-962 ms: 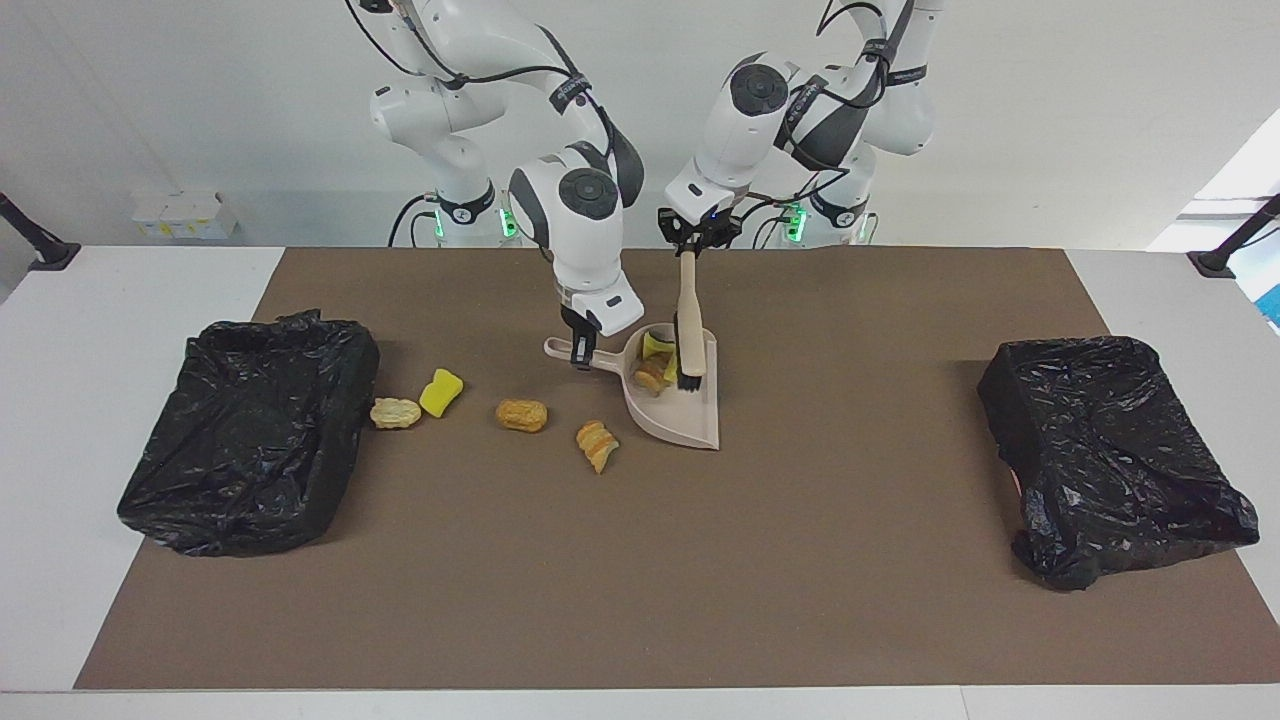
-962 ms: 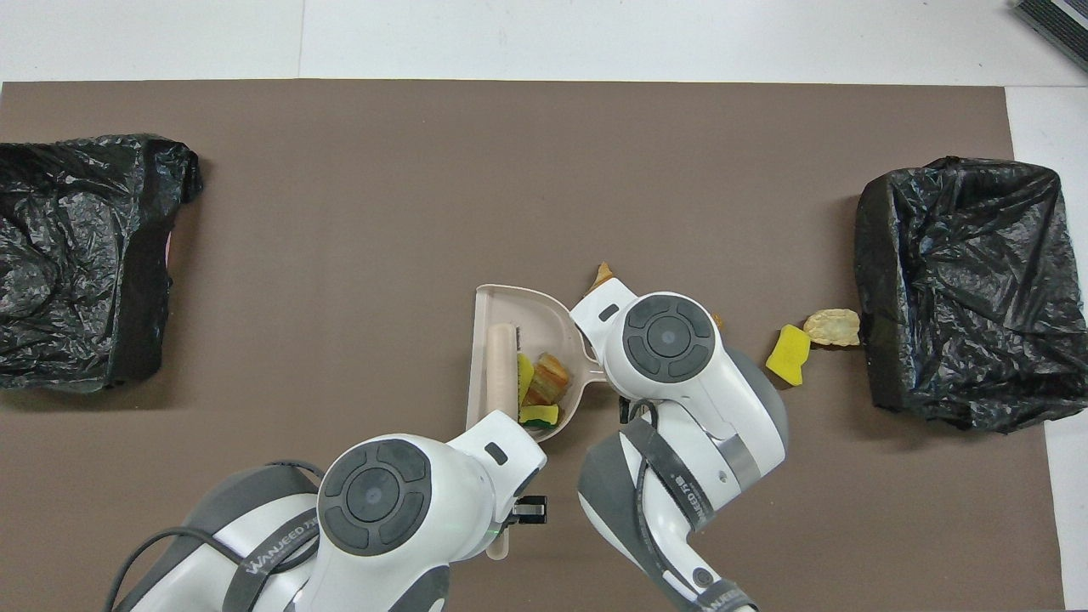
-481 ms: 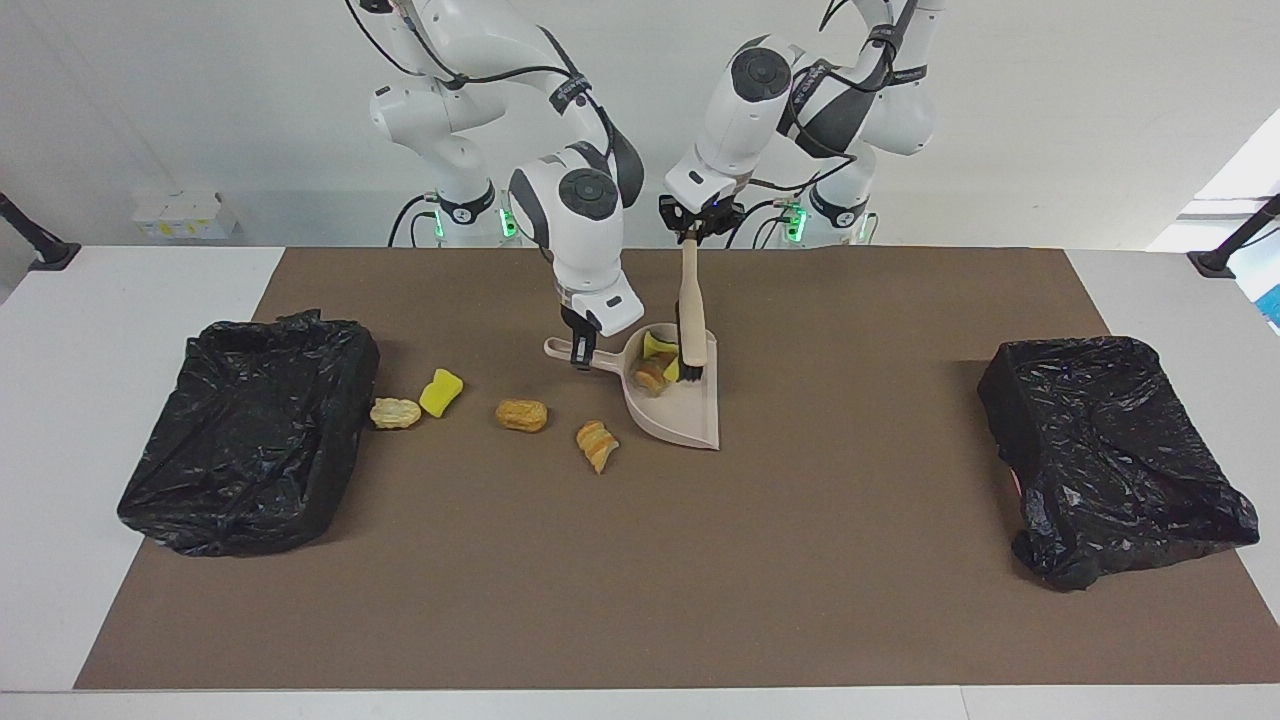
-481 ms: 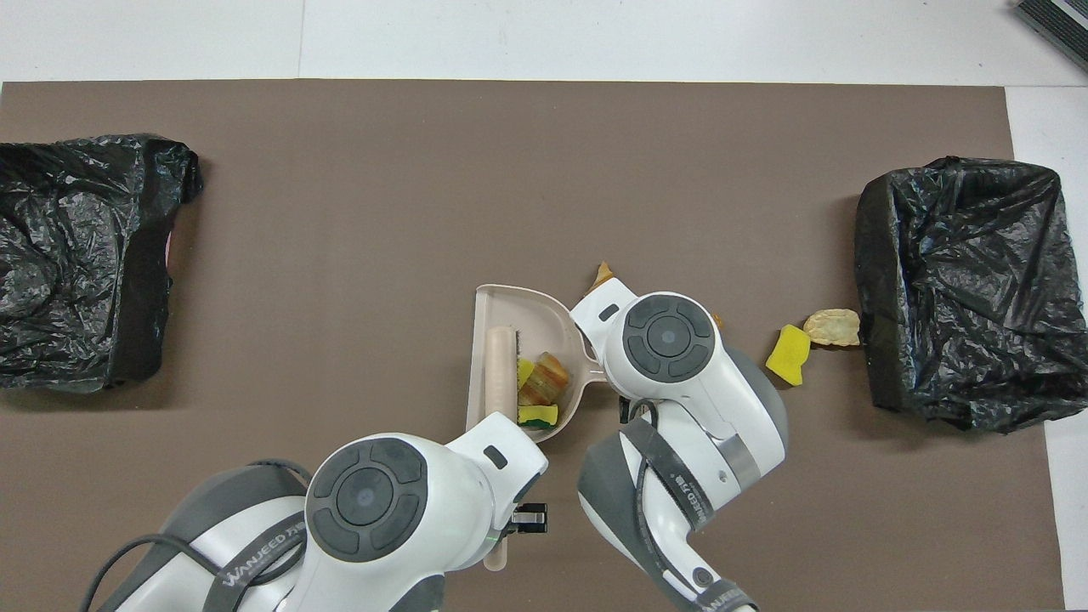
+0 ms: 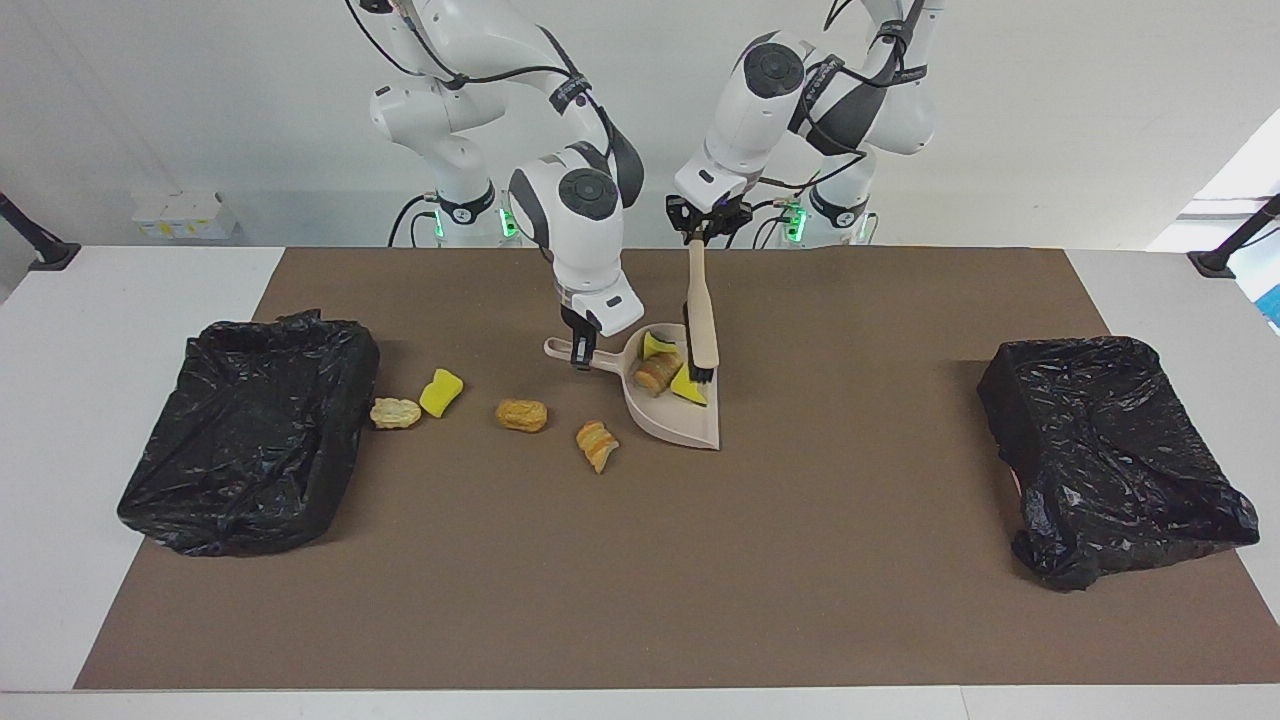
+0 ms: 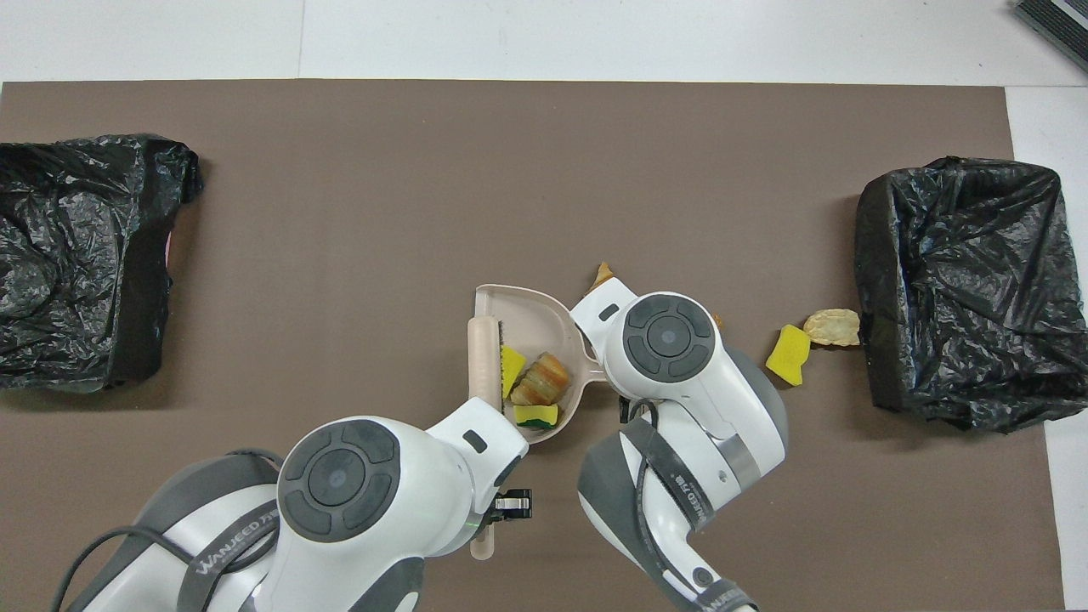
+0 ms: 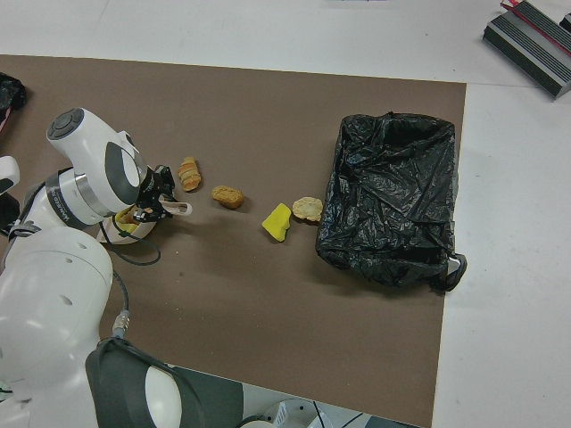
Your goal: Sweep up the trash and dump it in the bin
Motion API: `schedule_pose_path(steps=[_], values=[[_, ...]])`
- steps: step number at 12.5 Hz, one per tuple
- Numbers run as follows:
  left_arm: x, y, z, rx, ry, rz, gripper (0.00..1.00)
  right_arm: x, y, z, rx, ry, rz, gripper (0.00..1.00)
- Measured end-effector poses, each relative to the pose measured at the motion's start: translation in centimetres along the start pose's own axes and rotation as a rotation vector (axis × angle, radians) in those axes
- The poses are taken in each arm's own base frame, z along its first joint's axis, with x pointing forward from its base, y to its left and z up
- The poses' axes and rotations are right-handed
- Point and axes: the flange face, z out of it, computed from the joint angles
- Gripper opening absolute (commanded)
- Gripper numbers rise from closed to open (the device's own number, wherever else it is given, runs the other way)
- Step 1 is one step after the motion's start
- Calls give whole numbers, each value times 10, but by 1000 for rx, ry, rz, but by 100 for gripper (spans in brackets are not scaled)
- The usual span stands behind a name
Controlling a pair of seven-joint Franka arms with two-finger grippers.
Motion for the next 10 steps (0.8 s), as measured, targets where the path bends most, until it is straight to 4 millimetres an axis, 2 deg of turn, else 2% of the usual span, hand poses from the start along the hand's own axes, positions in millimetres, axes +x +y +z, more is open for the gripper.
schedule_pose_path(steps=[3,5,7,10], values=[[-2,-12,5,99,-20,2,0,1,4,-7,-10,8,4,0],[-9,-19,11,158,-22,-18,0,-7,14,-17,-8,6,23,0],[-21,-19,32,203,-34,-38,0,-22,27,-33,5,-5,27,0],[-45,-6,69,233,-12,-74,0,-62,55,-60,23,-14,13,0]])
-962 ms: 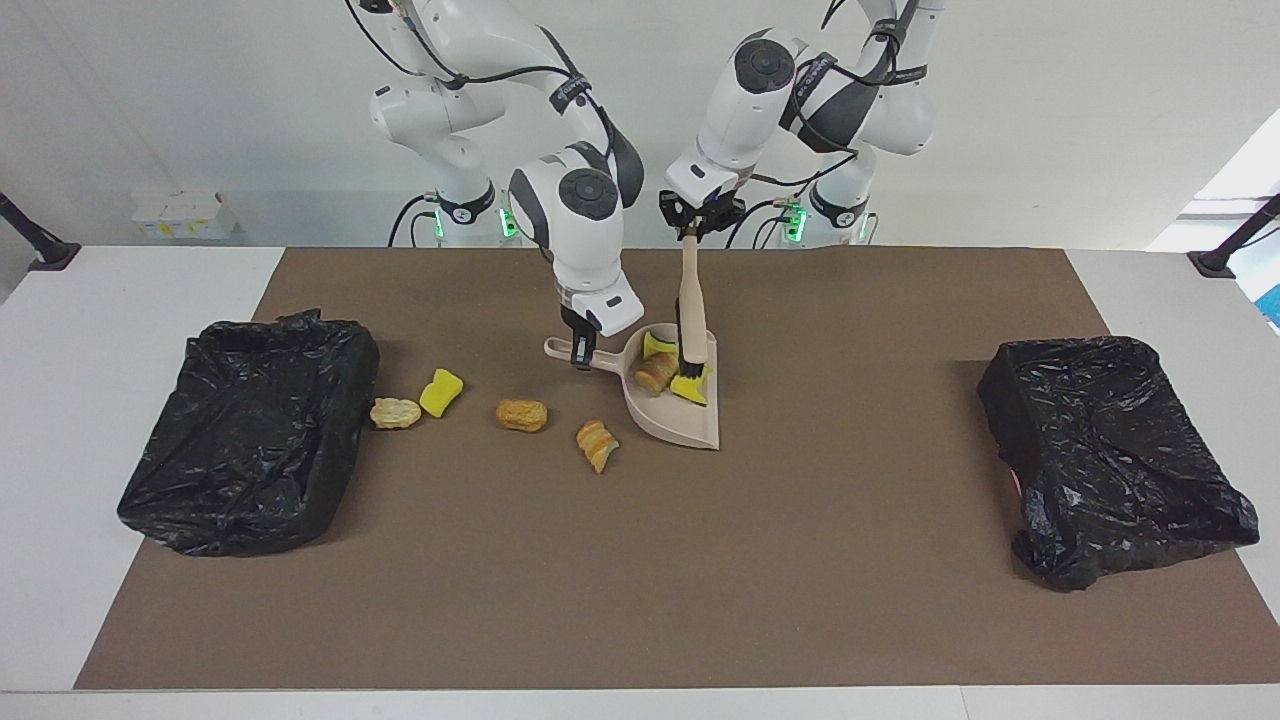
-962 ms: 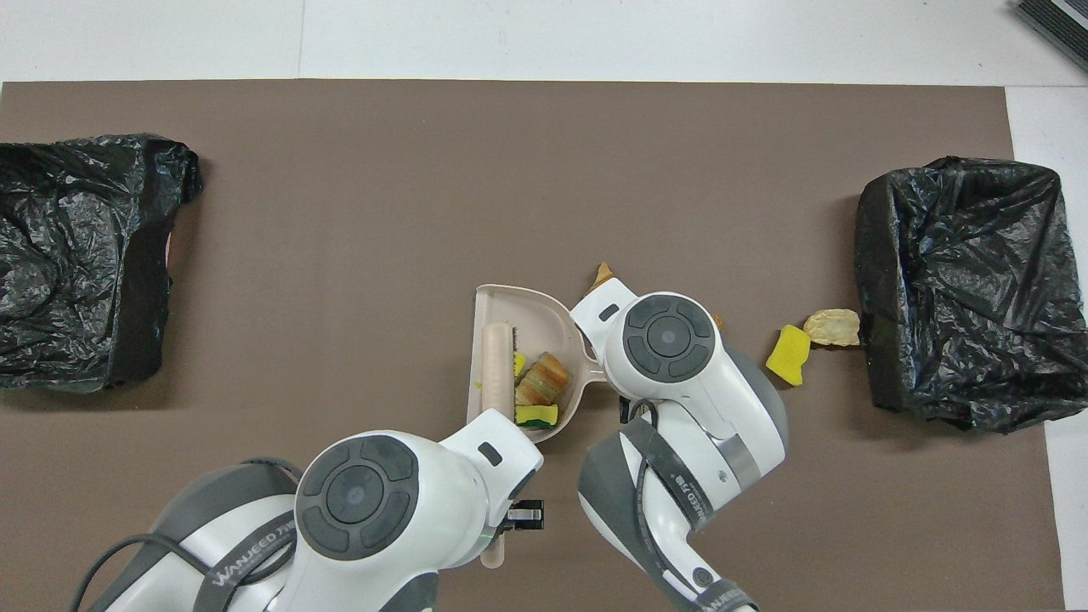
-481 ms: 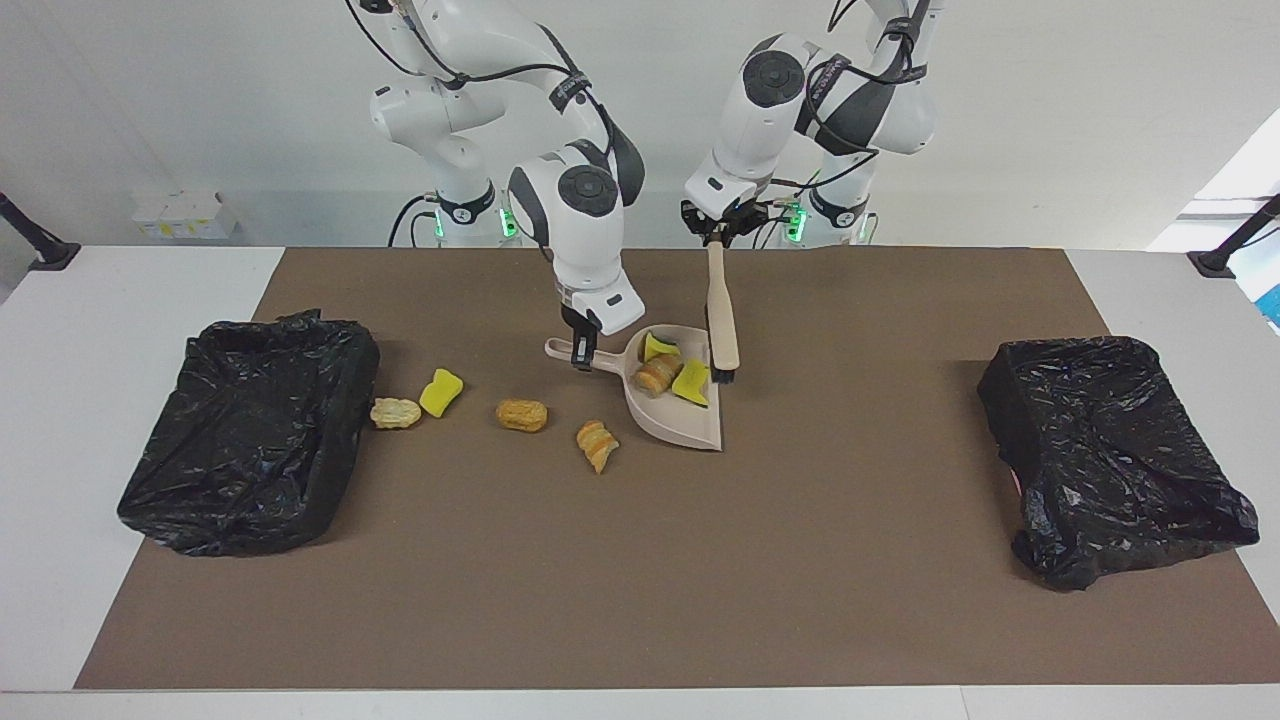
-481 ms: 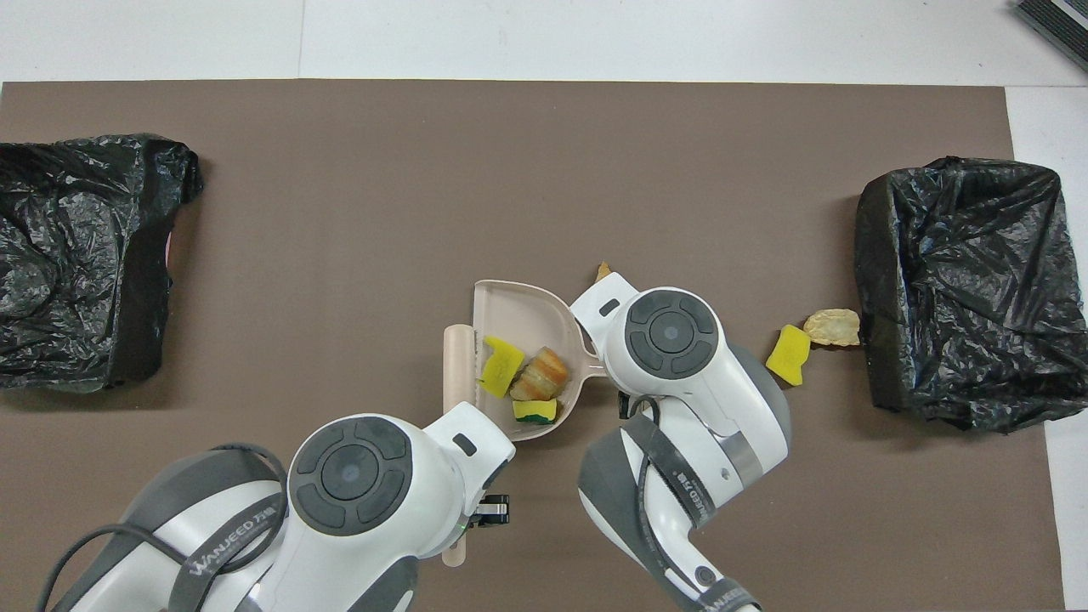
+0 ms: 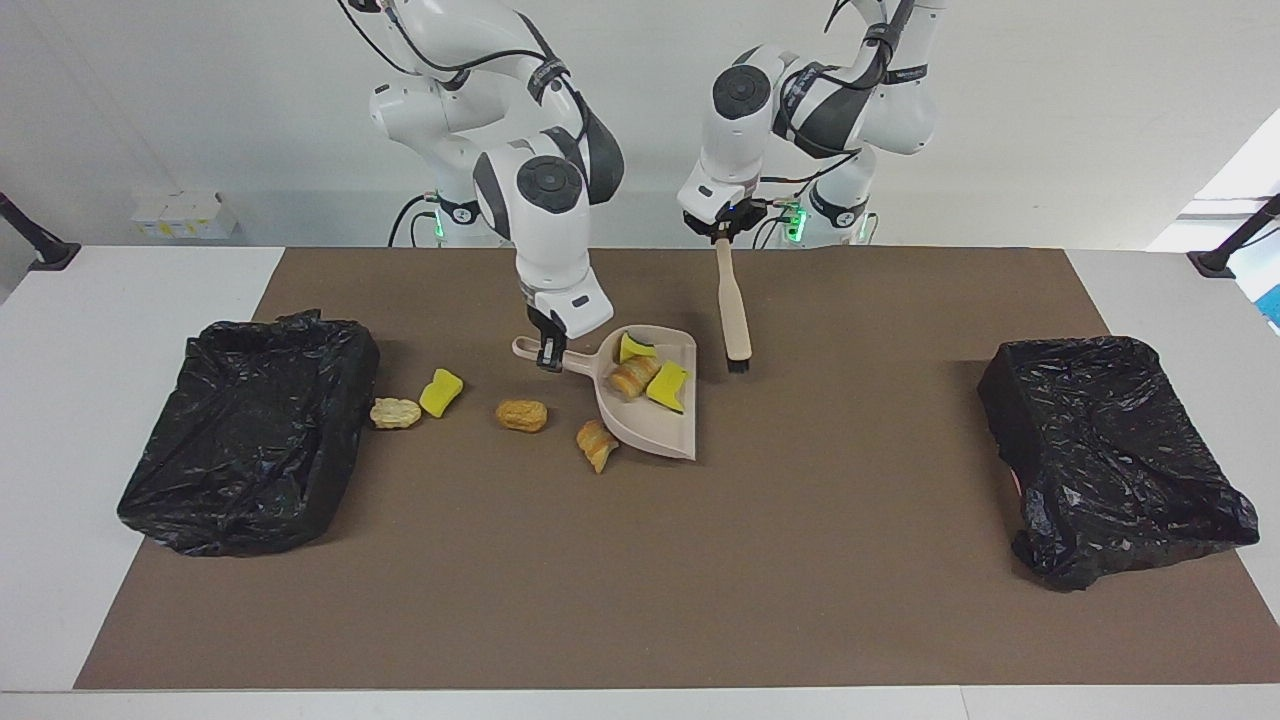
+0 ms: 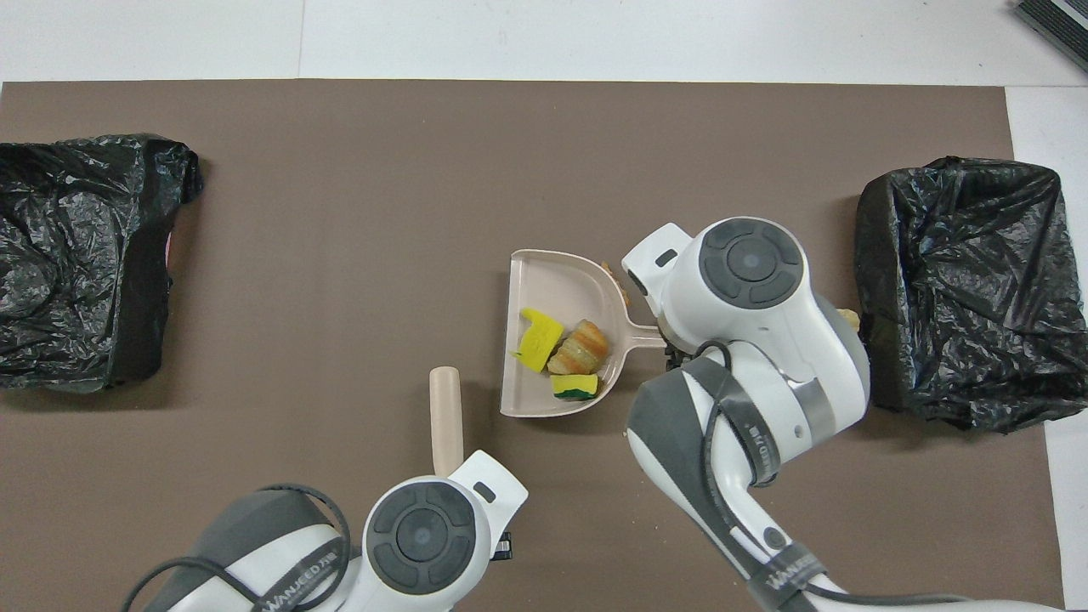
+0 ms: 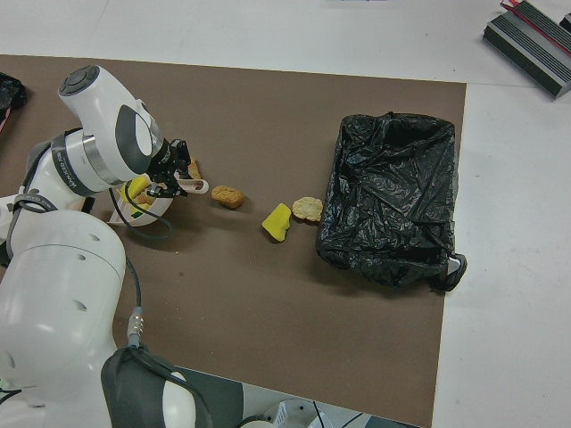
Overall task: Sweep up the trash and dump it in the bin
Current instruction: 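Carry the loaded dustpan with the right gripper toward the black bag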
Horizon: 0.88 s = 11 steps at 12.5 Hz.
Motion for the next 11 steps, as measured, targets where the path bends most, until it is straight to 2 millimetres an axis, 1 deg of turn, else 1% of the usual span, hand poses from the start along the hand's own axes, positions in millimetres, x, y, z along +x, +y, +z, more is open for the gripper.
schedule_pose_path(steps=[2,4,6,8,11], values=[[-23,19,18,-5,34,1,0,-23,14,-15,9,15,-10,0],[-46,37,36,-24,72,25,0,-47,27,-26,25,51,-25,0],[-67,48,55,-34,95,43,0,-85,44,-31,28,68,-48,0],[-74,50,60,-34,100,55,0,-131,60,-34,34,75,-63,0],[-76,52,62,-43,108,62,0,-197,76,-46,42,82,-71,0]])
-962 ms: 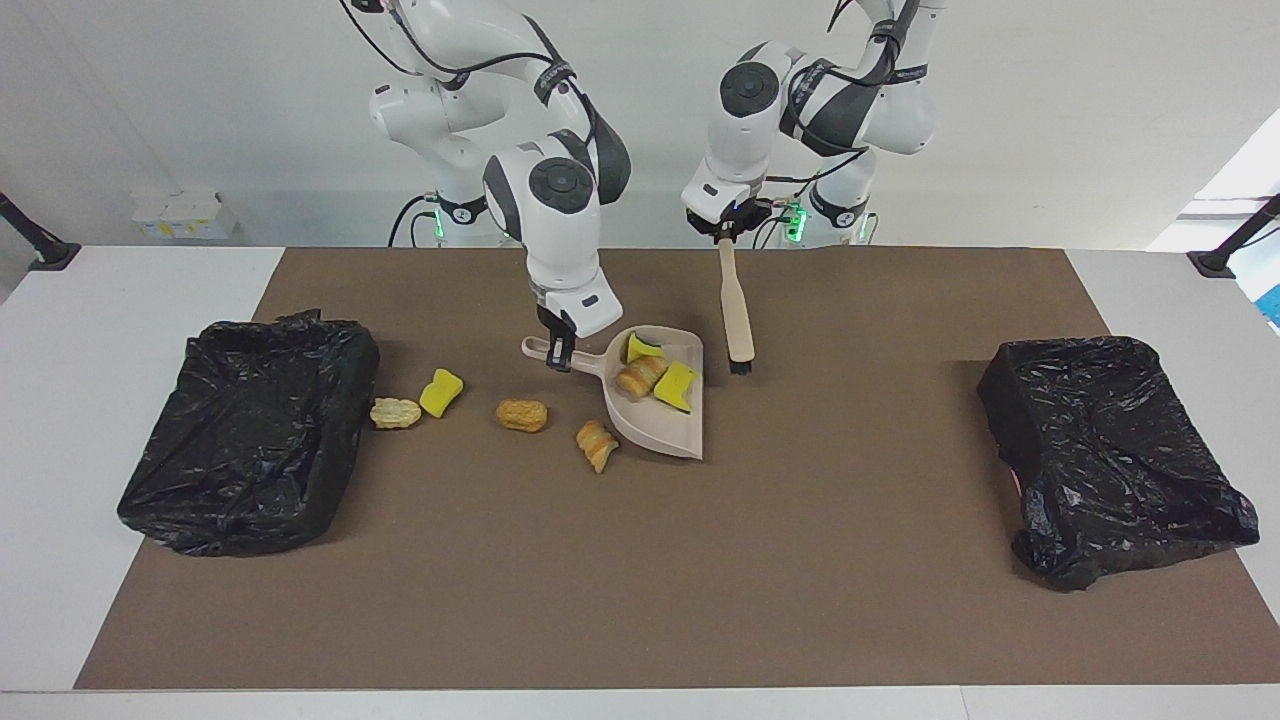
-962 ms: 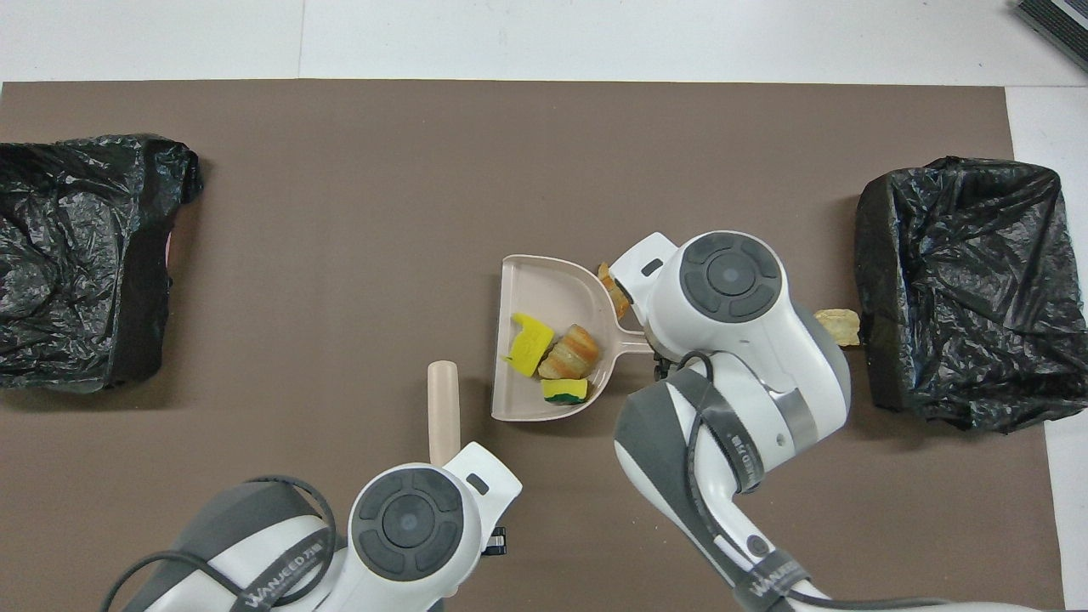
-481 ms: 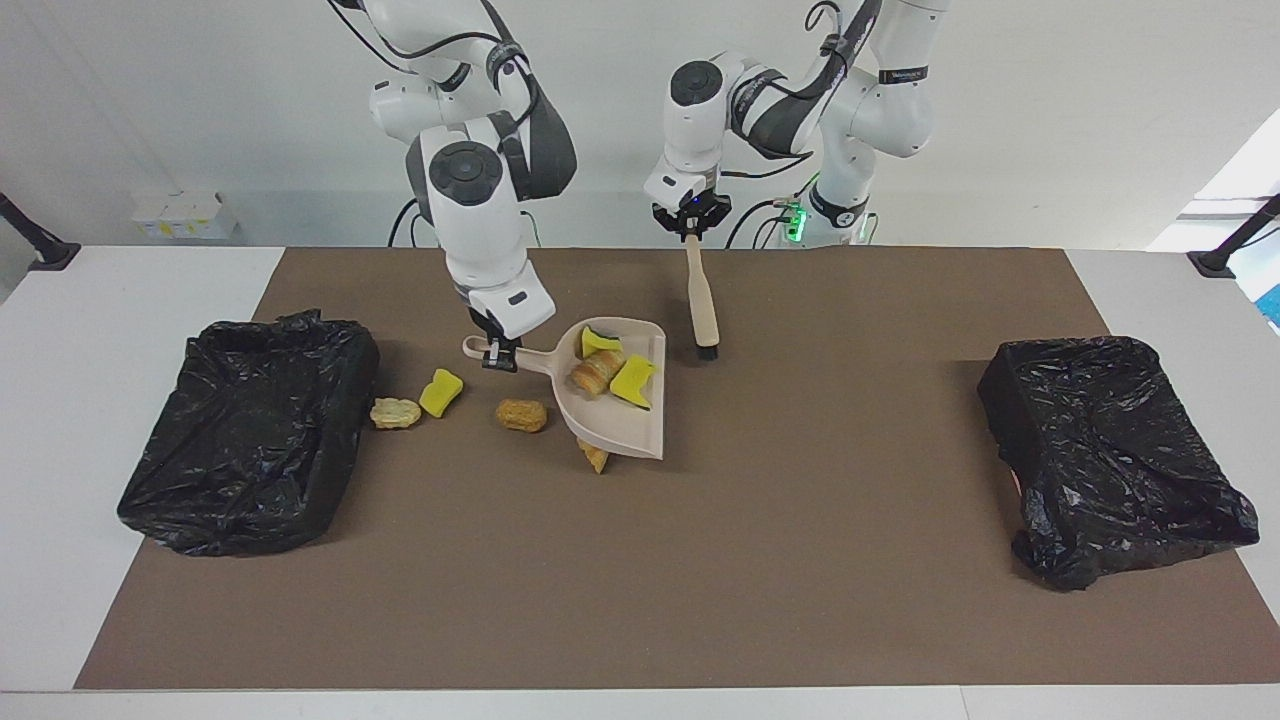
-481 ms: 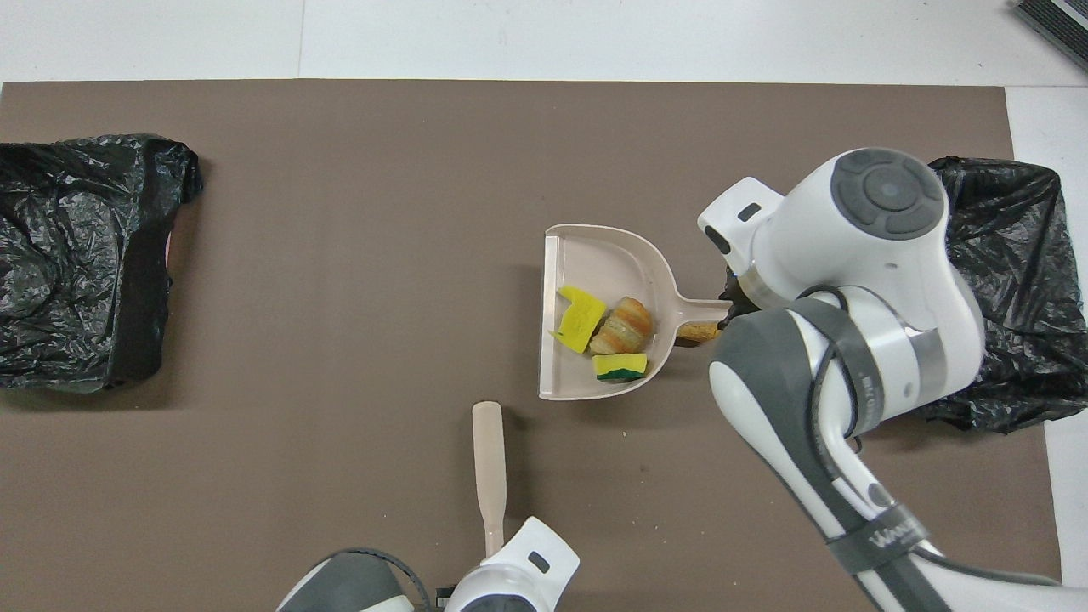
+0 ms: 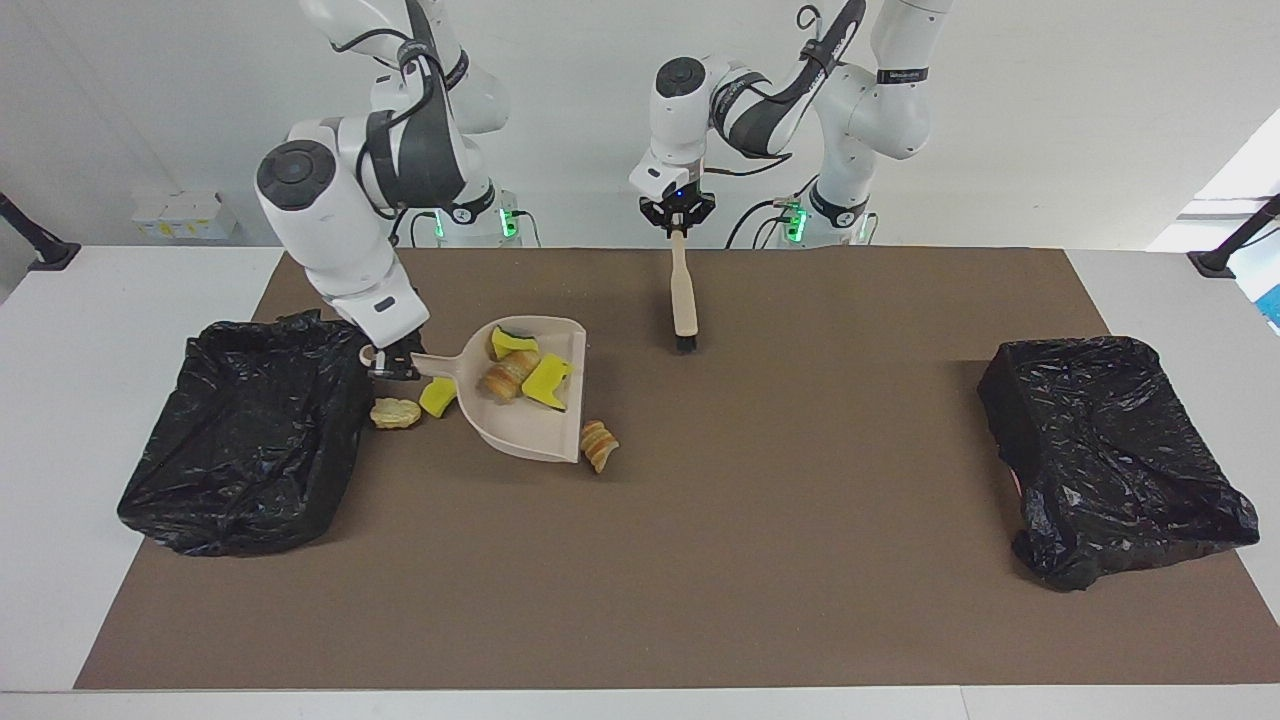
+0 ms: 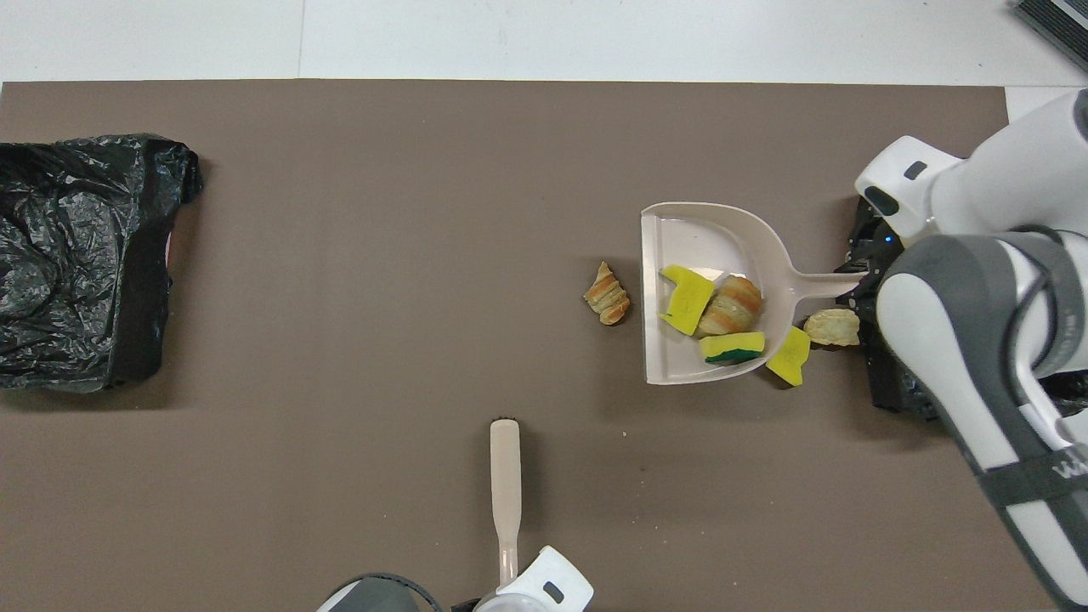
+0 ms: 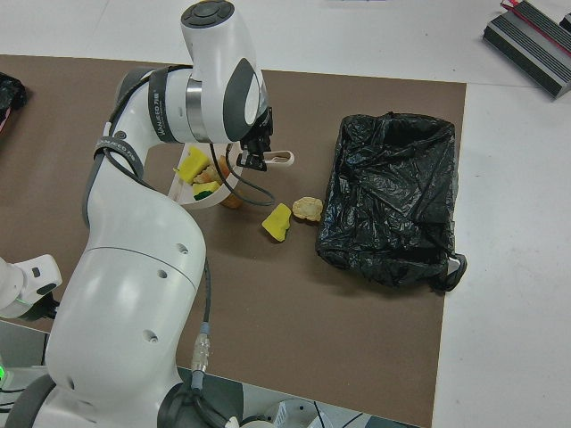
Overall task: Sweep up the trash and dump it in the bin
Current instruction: 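Carry the loaded dustpan with the right gripper toward the black bag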
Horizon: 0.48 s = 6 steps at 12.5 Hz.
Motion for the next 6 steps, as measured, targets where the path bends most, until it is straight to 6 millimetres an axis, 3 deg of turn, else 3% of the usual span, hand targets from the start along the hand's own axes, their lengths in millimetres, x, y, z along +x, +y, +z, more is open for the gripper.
schedule_pose_path(steps=[2,4,5,6], values=[[-1,-1,5,-5,-1,-2,0,-40,4,-12,-14,6,-26,0],[-4,-2,11,-9,-12,-7,8,-82,4,-15,-10,11,-47,0],[-4,-2,12,-11,-15,-10,16,-103,3,-17,-10,12,-64,0],[-3,-2,12,-14,-14,-12,33,-123,2,-21,-16,13,-72,0]])
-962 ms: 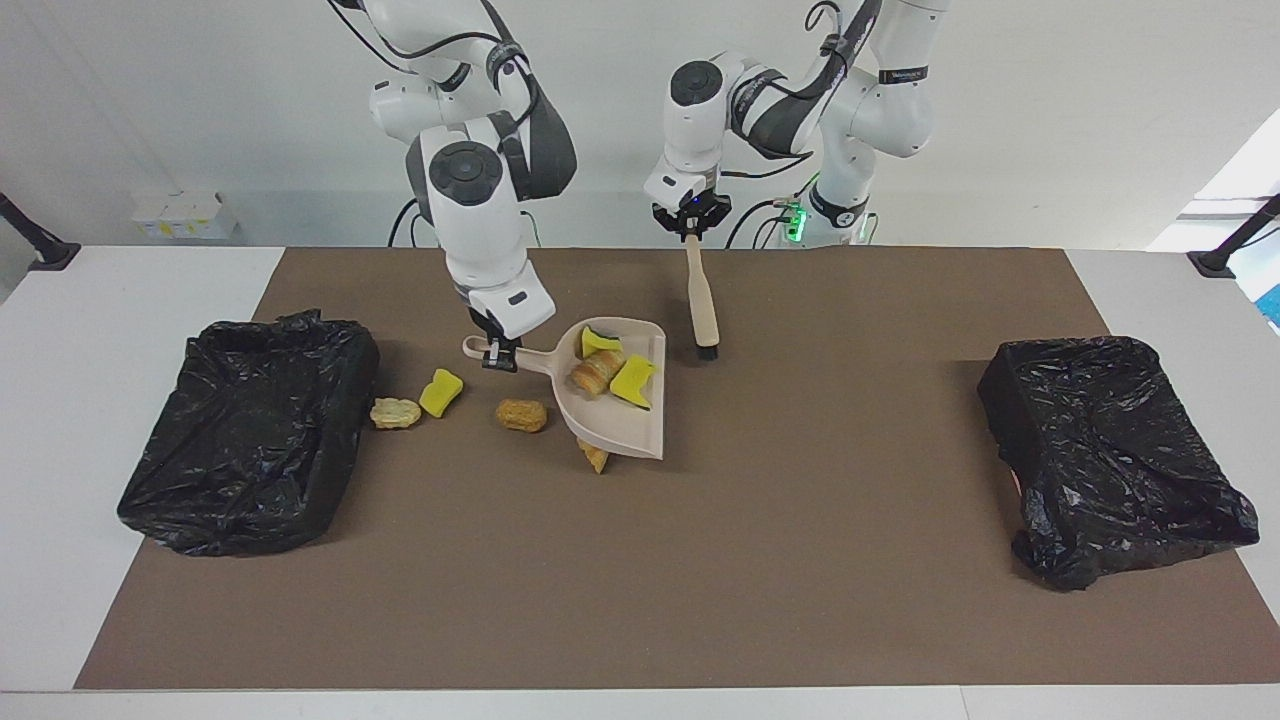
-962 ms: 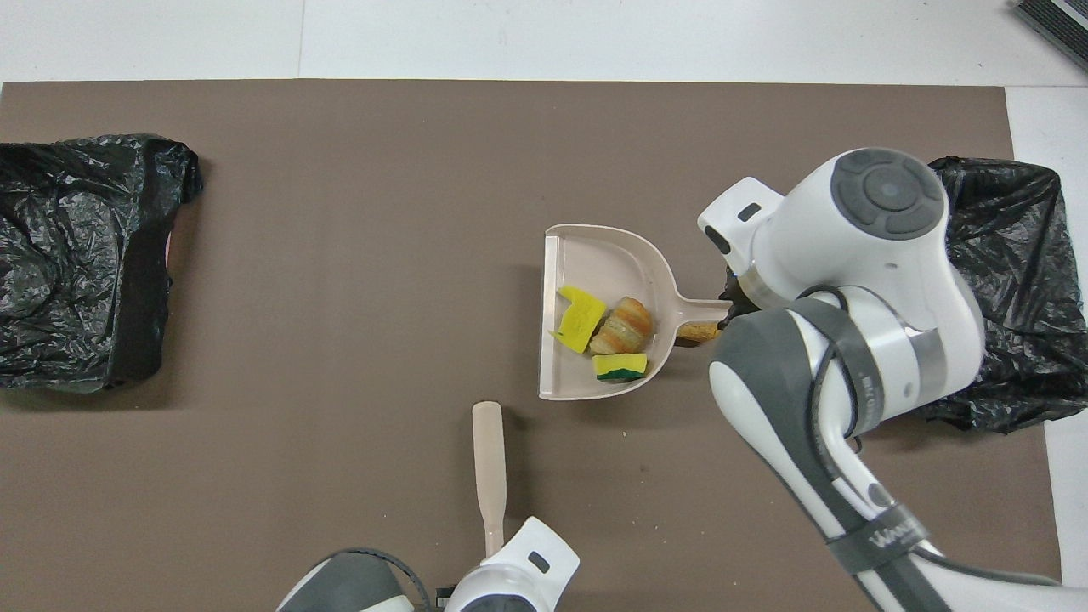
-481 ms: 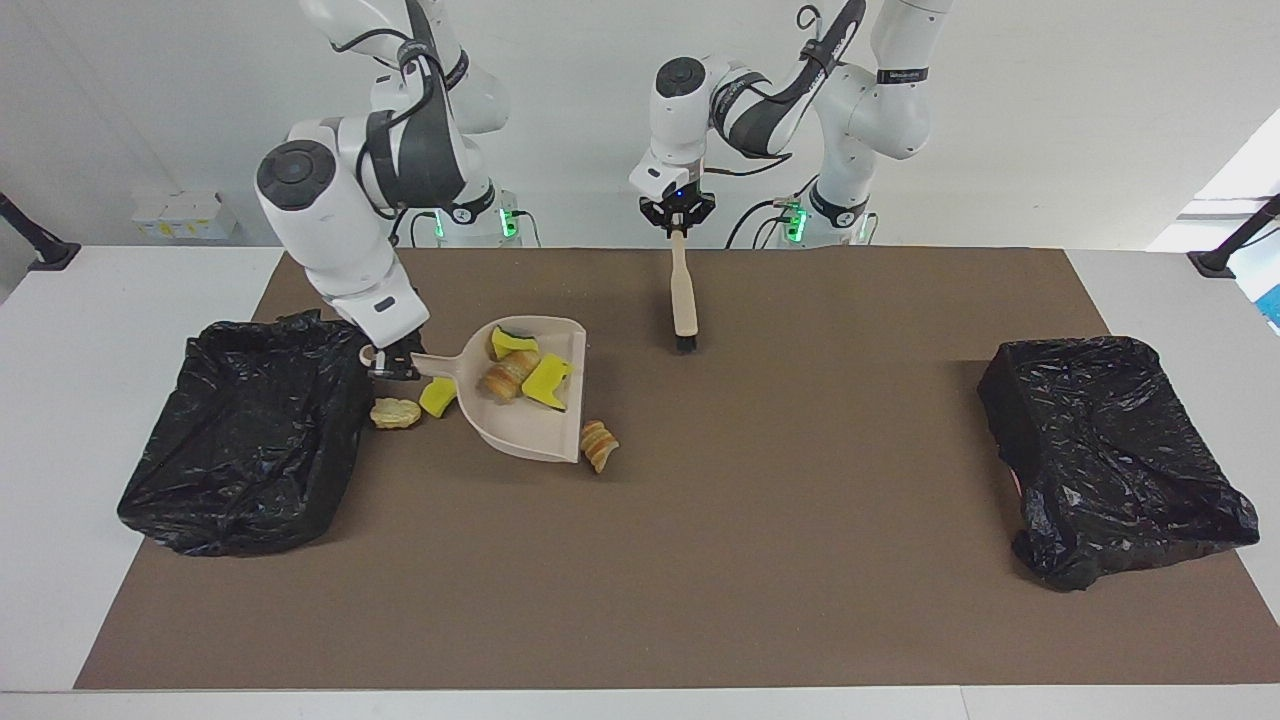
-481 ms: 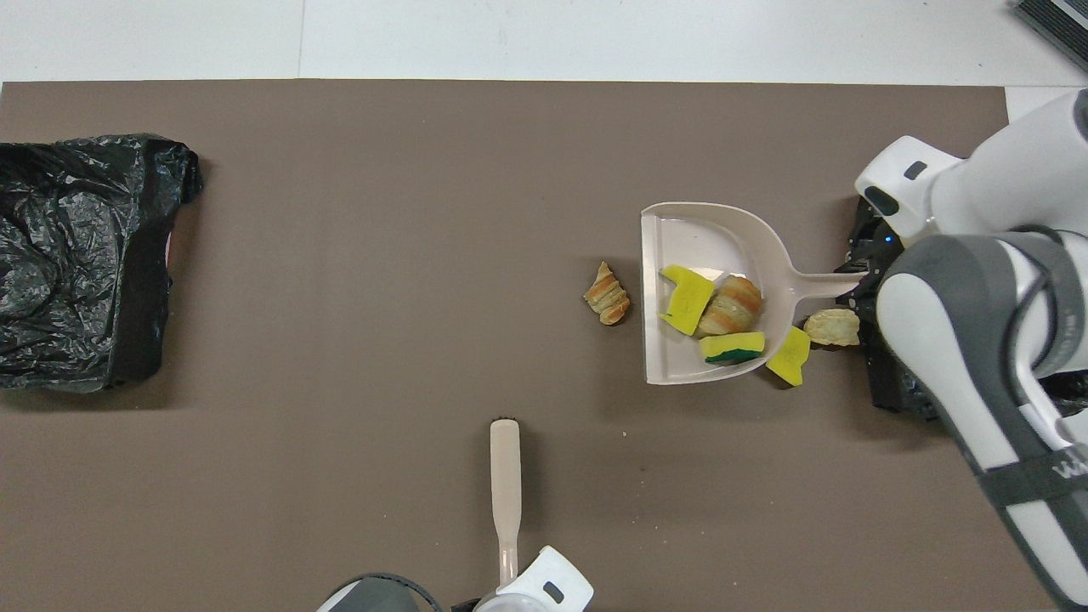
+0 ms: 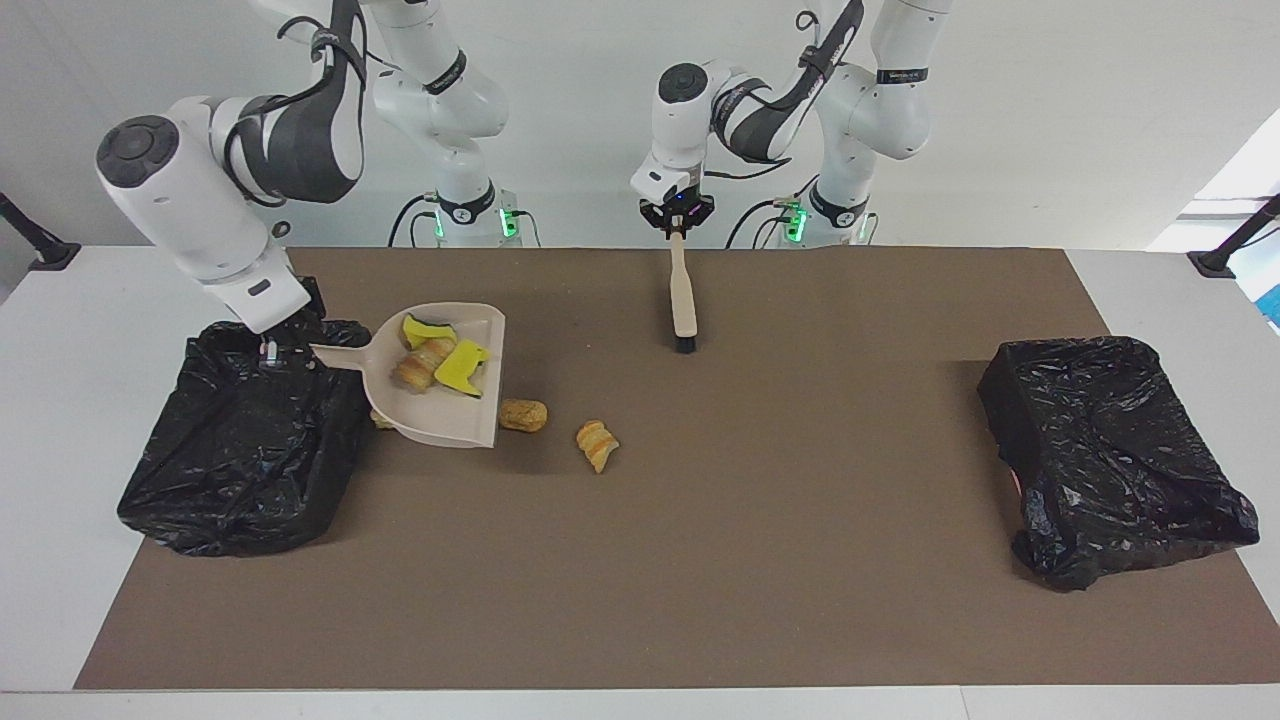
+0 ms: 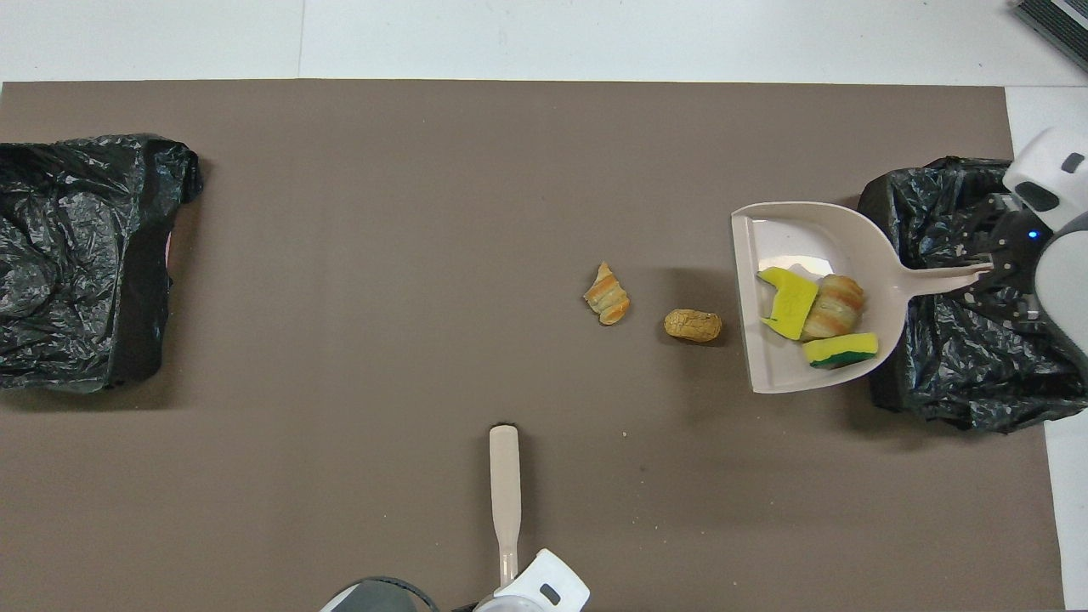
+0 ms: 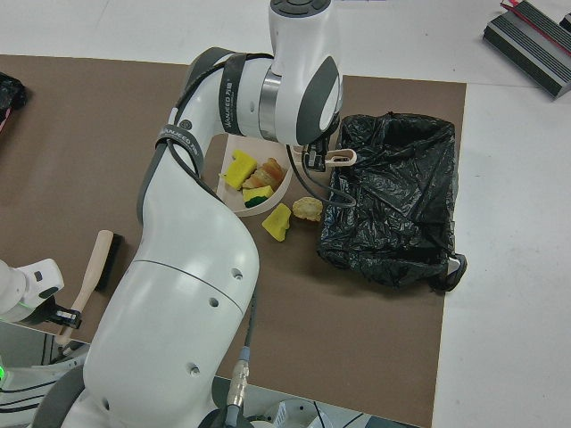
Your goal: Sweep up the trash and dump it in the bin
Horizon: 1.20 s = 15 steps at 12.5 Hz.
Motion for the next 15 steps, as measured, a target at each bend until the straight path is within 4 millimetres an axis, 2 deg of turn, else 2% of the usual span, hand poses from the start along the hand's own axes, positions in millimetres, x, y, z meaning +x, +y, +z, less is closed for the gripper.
schedule_pose_path(steps=[1,3,4,5,7,9,12,15], values=[[1,1,-1,-8,5,-2,51,-21,-3,-4,-6,-2,0,0],[6,2,-1,-30,18,-10,77,-61,-9,-11,-20,-17,3,0],[11,1,1,-33,18,-21,96,-79,-11,-15,-22,-42,-7,0],[18,-2,1,-34,16,-36,100,-94,-11,-19,-23,-75,-16,0],[32,-6,0,-40,15,-38,100,-120,-10,-29,-29,-131,-4,0],[61,-12,-12,-63,25,-7,100,-145,-8,-39,-36,-192,14,0],[117,-28,-44,-75,63,24,100,-165,-5,-46,-37,-281,17,0],[180,-57,-93,-72,113,38,100,-174,-6,-51,-20,-400,65,0]])
